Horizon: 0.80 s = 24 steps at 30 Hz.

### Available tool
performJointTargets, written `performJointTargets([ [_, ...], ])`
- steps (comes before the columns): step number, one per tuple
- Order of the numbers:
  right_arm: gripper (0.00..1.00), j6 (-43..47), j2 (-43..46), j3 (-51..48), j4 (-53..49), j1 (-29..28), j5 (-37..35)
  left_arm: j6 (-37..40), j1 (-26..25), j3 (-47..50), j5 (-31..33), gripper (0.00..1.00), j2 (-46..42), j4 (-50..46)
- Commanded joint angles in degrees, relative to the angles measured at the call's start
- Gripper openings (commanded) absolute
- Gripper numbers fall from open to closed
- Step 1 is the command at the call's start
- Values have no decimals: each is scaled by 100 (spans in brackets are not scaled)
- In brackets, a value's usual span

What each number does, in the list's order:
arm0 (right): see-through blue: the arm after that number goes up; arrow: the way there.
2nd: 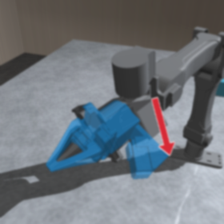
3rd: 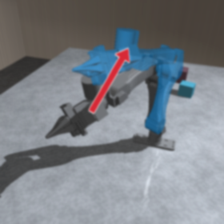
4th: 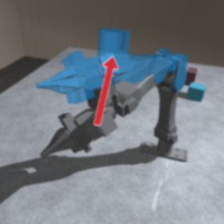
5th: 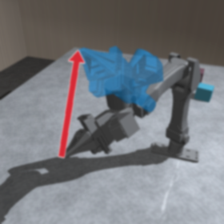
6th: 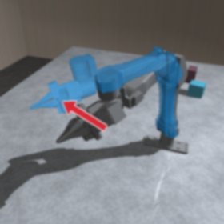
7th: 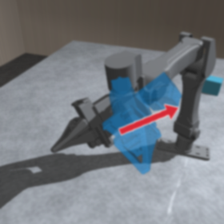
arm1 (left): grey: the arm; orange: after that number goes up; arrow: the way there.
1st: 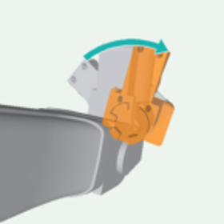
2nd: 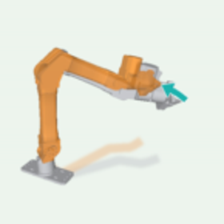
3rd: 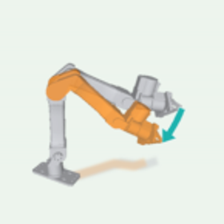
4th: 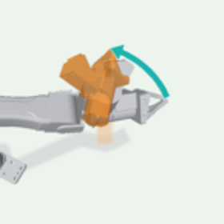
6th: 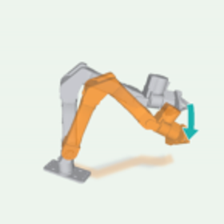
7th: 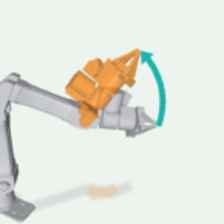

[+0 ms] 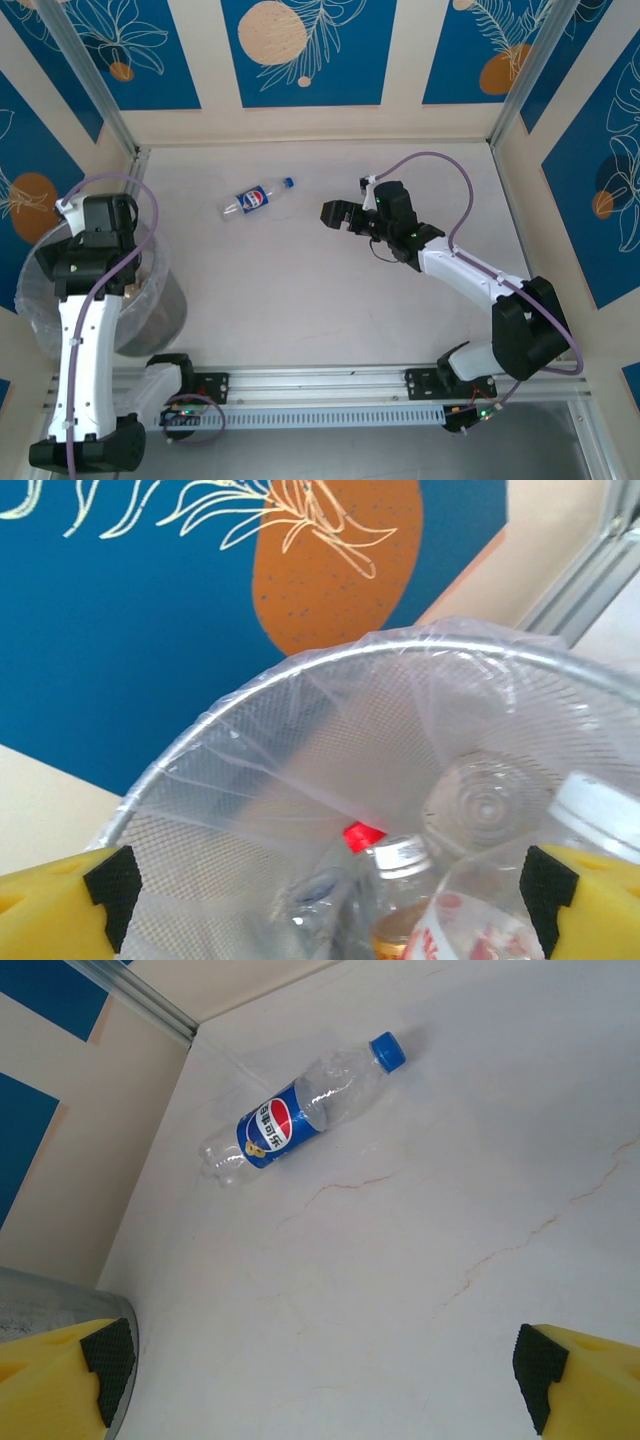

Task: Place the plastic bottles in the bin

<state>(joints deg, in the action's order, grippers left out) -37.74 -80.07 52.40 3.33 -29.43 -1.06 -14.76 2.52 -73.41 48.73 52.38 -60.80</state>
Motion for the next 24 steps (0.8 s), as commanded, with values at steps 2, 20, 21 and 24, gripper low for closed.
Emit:
performJointTargets([
  [2, 99, -41, -61, 183, -63, 25, 19, -210, 64, -302, -869, 99, -155, -69],
  [20, 100, -128, -6, 39, -157, 25, -209, -687, -94, -904, -5149, 99, -110, 1458],
  [21, 100, -131, 24, 4, -156, 25, -232, -754, -152, -888, -5394, 99, -98, 1681],
  [24, 100, -148, 166, -130, -188, 25, -343, -941, -541, -855, -5843, 99, 34, 2282],
])
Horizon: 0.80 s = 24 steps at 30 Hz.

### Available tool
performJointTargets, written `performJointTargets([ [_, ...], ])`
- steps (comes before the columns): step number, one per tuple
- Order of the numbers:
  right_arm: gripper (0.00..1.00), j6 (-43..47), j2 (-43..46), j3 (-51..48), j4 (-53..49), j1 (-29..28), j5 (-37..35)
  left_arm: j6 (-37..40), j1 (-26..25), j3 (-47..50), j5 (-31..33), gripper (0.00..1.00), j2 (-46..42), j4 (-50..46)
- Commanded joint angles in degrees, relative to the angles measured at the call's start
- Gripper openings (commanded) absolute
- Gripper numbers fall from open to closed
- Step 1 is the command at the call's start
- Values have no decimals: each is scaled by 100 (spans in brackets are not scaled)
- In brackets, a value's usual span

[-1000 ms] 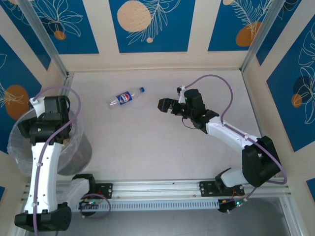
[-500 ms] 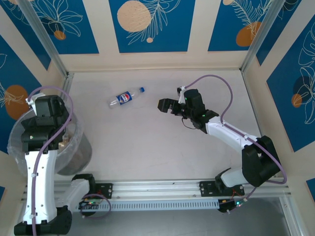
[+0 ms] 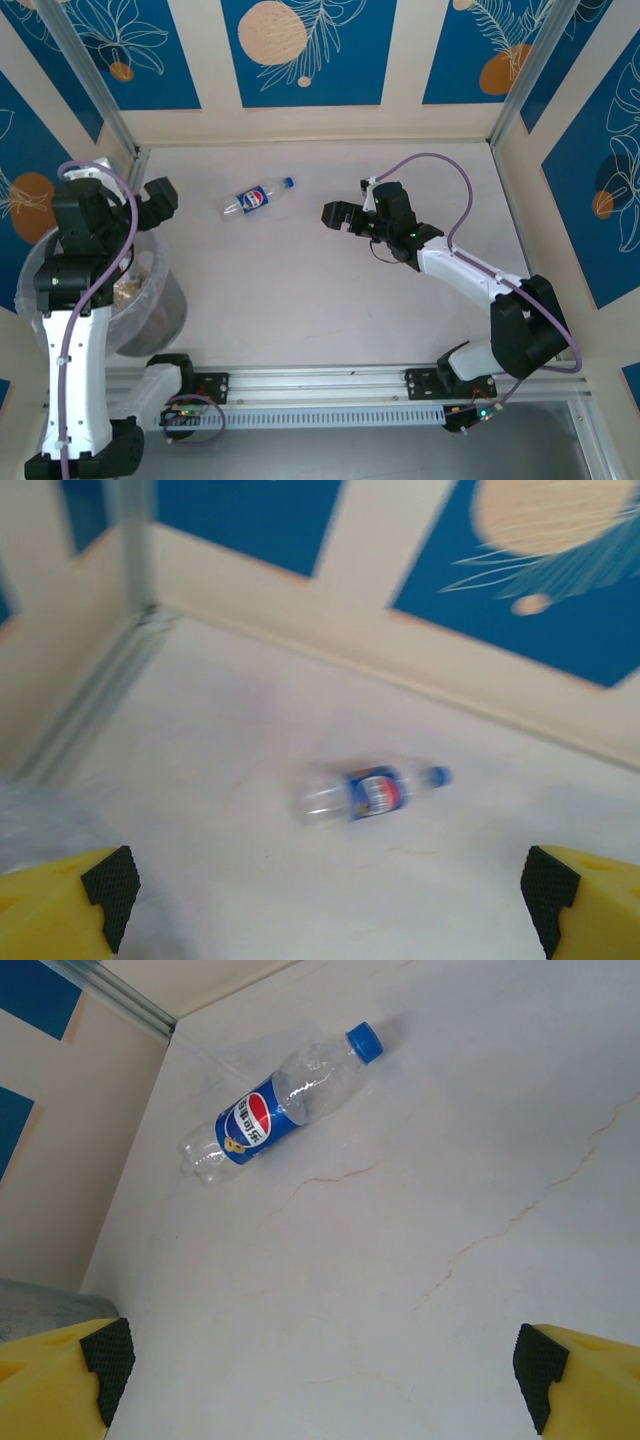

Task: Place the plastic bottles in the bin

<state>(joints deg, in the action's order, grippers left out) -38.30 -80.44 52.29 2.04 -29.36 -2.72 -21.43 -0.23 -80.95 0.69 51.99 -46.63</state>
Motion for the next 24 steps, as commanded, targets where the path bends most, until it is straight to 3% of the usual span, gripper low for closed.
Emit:
performJointTargets([
  [1, 100, -90, 261, -161, -74, 25, -221, -270, -497, -123, -1024, 99, 178, 974],
  [8, 100, -98, 686, -418, -297, 43, -580, 424, -2169, -556, -283, 99, 1327, 1030],
  [14, 99, -81, 1058, -708, -315, 75, -794, 1140, -3162, -1054, 703, 99, 2550, 928],
  [19, 100, -89, 1224, -826, -355, 105, -827, 1328, -3308, -1284, 1164, 99, 3298, 1127],
  [24, 100, -149, 1303, -834, -440, 115, -775, 1205, -3197, -1389, 1129, 99, 4101, 1406],
])
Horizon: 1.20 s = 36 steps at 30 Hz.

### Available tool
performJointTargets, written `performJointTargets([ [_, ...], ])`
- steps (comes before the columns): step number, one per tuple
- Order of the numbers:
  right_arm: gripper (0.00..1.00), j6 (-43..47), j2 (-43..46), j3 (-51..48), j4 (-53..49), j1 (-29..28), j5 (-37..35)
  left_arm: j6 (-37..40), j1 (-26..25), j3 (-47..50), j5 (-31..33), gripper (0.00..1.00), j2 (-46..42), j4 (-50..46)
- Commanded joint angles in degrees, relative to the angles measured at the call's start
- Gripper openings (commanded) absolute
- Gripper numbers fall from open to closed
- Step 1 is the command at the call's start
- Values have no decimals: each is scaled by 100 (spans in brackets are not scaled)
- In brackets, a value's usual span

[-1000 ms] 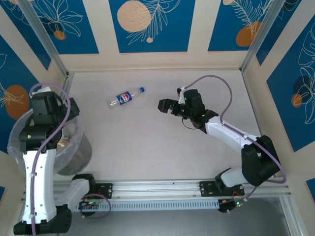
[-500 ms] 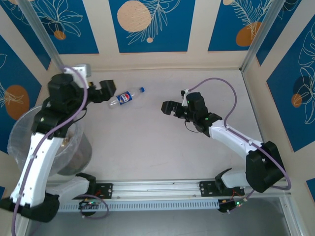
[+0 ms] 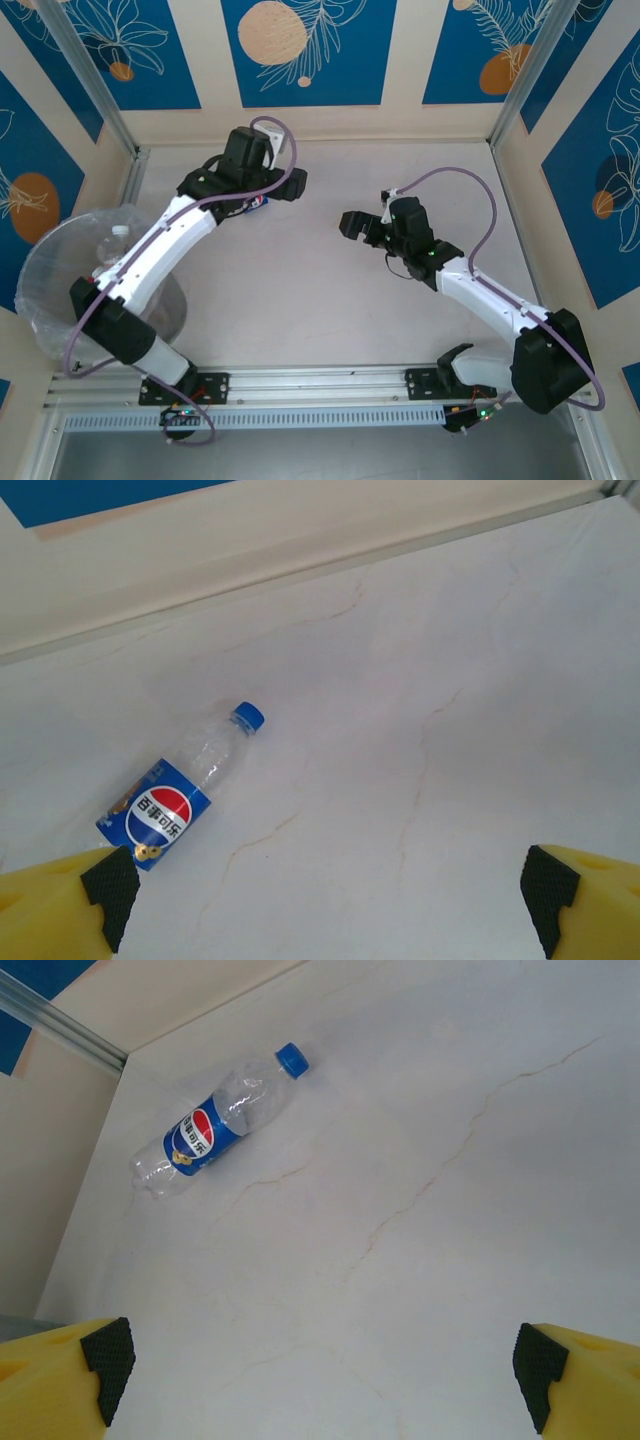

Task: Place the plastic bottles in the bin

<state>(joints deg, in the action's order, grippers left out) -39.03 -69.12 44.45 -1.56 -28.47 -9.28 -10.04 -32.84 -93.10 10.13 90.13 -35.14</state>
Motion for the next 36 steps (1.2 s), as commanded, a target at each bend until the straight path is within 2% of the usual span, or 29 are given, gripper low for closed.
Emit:
performJointTargets([
  [1, 99, -86, 201, -50, -105, 26, -96, 118, 104, -200, 180, 99, 434, 319],
  [7, 100, -62, 443, -100, -313, 22, -140, -56, 623, -580, 481, 99, 1290, 225],
  [12, 100, -52, 688, -188, -380, 25, -244, 116, 1171, -1613, 34, 99, 2321, -666],
  [17, 100, -75, 854, -267, -439, 25, -326, 293, 1538, -1970, 164, 99, 2873, -887],
  [18, 100, -70, 878, -273, -451, 30, -337, 230, 1646, -2000, 10, 99, 2957, -907],
  [22, 100, -50, 951, -287, -529, 34, -347, -491, 2237, -2072, -1449, 99, 3291, -868],
  [23, 100, -48, 961, -295, -539, 34, -352, -549, 2304, -2072, -1616, 99, 3347, -832],
  [27, 100, -78, 1015, -331, -546, 43, -381, -470, 2360, -2104, -1921, 99, 3582, -679],
  [32, 100, -147, 1022, -341, -540, 43, -316, -490, 2370, -2223, -1631, 99, 3977, -845],
  [36, 100, -145, 1022, -344, -538, 43, -276, -524, 2362, -1982, -1836, 99, 3997, -750],
])
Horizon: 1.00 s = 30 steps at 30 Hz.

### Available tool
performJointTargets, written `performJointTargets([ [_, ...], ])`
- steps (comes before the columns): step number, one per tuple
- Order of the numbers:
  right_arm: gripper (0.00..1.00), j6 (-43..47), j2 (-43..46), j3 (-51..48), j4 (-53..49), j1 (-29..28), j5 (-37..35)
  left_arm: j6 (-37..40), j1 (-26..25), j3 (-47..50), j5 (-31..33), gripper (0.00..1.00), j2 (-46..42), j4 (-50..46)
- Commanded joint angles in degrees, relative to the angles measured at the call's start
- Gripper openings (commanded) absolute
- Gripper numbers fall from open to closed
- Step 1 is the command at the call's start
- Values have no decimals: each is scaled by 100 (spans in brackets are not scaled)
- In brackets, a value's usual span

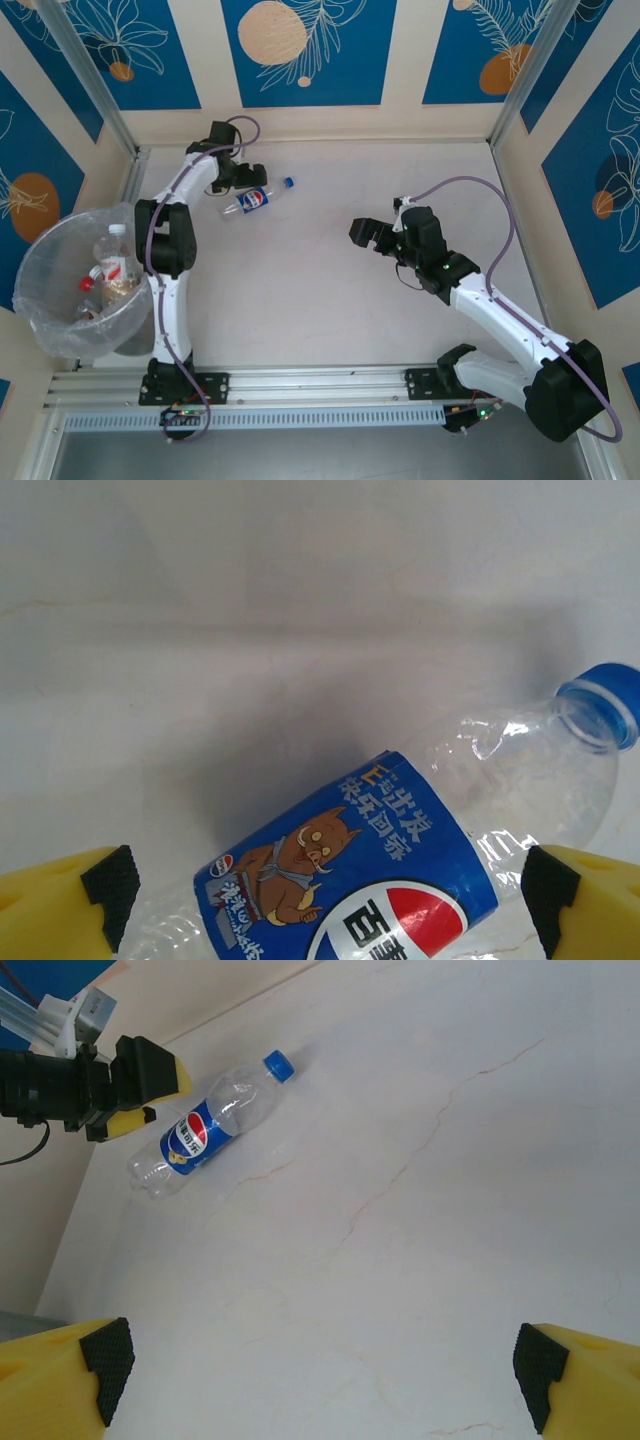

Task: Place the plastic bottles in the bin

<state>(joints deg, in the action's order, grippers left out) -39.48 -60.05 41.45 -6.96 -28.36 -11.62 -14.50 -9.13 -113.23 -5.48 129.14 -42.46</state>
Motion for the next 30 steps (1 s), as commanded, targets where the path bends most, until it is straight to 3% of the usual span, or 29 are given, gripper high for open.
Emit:
performJointTargets([
  [1, 100, -103, 117, -49, 15, 27, -42, -86, -10, 133, -379, 99, 49, 50],
  [19, 100, -130, -98, -32, 230, 45, 53, -237, -572, 1322, -1127, 99, -1058, 311],
  [21, 100, -135, -107, -36, 255, 41, 54, -71, -749, 1407, -819, 99, -1153, 220],
  [25, 100, -165, -173, -50, 328, 41, 96, 438, -1175, 1341, 514, 99, -989, -170],
  [28, 100, -114, -217, 7, 300, 41, 166, 580, -1298, 1001, 1638, 99, -614, -565],
  [30, 100, -87, -217, 47, 249, 49, 174, 712, -1312, 846, 2063, 99, -396, -610],
])
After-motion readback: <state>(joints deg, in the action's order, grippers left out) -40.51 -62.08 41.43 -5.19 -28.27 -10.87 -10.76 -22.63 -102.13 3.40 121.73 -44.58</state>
